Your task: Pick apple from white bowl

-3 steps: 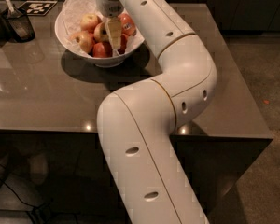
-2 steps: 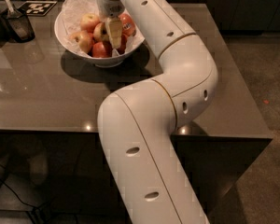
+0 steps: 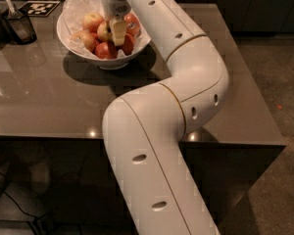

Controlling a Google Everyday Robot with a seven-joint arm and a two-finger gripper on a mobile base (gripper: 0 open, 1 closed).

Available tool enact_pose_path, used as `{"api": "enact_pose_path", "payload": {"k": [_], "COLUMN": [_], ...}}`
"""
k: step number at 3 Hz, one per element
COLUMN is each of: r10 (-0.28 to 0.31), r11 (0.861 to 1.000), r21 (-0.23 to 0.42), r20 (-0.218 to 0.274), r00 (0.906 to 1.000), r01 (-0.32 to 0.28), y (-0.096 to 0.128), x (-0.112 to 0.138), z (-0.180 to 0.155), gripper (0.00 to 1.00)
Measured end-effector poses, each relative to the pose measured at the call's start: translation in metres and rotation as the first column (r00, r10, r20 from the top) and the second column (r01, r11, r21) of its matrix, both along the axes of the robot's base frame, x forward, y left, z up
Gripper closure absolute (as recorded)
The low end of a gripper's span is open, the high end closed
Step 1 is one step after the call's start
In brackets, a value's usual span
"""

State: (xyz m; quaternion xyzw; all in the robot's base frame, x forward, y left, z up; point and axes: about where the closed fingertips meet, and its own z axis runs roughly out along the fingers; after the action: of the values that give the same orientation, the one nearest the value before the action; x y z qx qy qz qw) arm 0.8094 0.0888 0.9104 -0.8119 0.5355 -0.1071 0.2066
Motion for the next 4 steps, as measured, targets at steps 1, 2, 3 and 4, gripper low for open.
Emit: {"api": "enact_pose_path", "payload": {"k": [1,2,3,4], "r10": [0.000,0.000,0.001,0.044], "r11": [1.000,1.000,1.000,0.999], "r21": [0.000,0.000,0.000,0.028], "r20": [0.000,0.000,0.001,0.055], "r00": [1.0000,1.0000,1.0000,0.9975], "r01": [0.000,0.000,-0.001,-0.045], "y": [0.000,0.000,0.000,0.019], "x": [0.000,0.000,0.000,-0.005], "z": [0.000,0.000,0.003,0.033], "gripper": [1.00,1.00,1.00,1.00]}}
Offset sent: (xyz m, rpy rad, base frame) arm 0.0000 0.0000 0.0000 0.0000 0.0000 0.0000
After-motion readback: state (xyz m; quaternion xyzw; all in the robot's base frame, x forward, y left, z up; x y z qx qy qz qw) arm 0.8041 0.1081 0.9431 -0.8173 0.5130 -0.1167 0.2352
